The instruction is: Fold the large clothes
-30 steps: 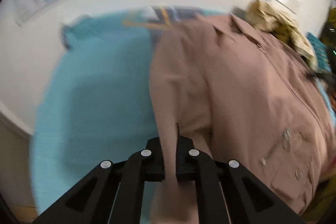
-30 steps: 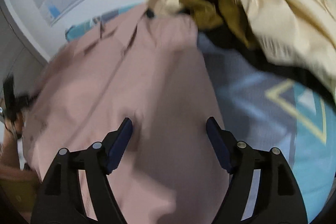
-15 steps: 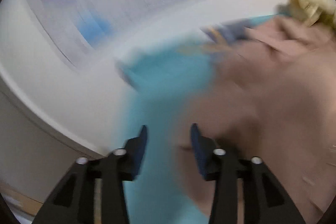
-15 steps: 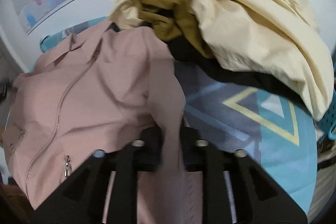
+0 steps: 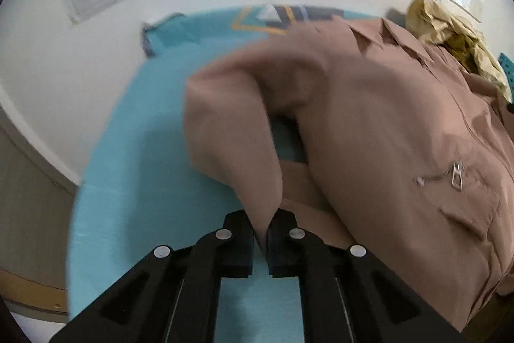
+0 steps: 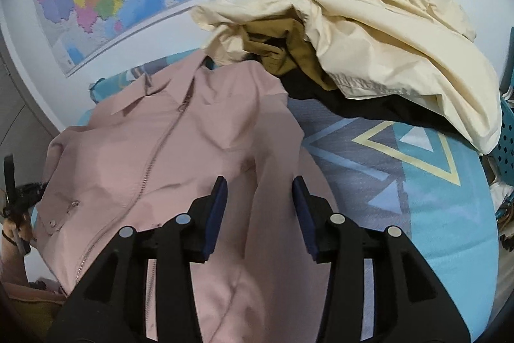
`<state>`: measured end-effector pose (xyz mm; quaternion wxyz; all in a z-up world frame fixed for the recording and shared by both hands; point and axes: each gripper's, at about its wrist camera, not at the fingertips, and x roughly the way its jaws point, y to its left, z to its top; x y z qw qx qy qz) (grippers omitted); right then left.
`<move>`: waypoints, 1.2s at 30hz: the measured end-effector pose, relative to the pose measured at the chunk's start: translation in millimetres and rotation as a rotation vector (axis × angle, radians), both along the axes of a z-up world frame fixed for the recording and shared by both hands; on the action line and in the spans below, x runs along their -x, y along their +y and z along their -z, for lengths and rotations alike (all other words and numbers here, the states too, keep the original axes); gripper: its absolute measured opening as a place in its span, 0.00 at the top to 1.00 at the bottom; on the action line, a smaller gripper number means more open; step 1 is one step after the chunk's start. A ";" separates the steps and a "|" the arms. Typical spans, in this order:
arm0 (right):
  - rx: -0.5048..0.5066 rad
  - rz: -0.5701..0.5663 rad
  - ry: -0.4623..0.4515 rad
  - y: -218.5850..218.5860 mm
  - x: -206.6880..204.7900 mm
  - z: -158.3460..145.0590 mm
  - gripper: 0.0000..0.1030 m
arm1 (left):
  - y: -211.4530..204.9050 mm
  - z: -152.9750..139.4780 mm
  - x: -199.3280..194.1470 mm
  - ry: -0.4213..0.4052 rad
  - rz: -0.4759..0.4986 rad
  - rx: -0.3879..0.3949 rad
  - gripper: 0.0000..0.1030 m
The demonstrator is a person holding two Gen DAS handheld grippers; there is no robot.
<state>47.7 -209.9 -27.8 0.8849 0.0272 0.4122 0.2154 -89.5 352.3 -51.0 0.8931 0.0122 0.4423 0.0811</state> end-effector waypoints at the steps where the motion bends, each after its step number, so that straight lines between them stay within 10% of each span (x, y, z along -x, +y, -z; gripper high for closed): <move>1: -0.006 -0.005 -0.009 -1.4 4.2 -3.2 0.59 | -0.6 -6.0 2.6 -0.007 -0.018 -0.052 0.96; 5: -0.026 -0.033 -0.050 2.0 18.1 -15.4 0.59 | 3.3 -41.0 13.2 -0.005 -0.161 -0.537 0.94; 10: -0.021 -0.086 -0.052 18.3 20.6 -13.3 0.59 | -5.0 -13.0 1.0 0.100 -0.208 -1.064 0.47; 13: -0.017 -0.126 -0.017 34.1 18.5 -2.0 0.58 | -7.6 6.1 0.1 0.145 -0.130 -0.951 0.49; 16: -0.002 -0.173 -0.002 49.6 22.1 5.0 0.55 | 7.4 -14.1 14.2 0.071 -0.052 -0.400 0.36; 23: -0.031 -0.246 0.004 69.5 29.2 8.7 0.53 | 18.4 8.0 39.3 0.093 -0.079 -0.127 0.24; 27: -0.033 -0.274 0.018 78.7 29.0 12.0 0.53 | 20.1 25.1 51.1 0.052 -0.121 0.032 0.65; 29: -0.021 -0.282 0.012 83.5 29.8 11.5 0.53 | 21.2 22.7 49.7 0.034 -0.158 0.004 0.93; 31: -0.019 -0.290 0.009 86.2 29.5 9.7 0.53 | 26.0 16.3 45.2 0.025 -0.184 -0.052 0.97; 36: -0.001 -0.285 0.001 91.4 19.9 8.5 0.53 | 43.6 9.7 27.4 0.130 -0.426 -0.731 0.92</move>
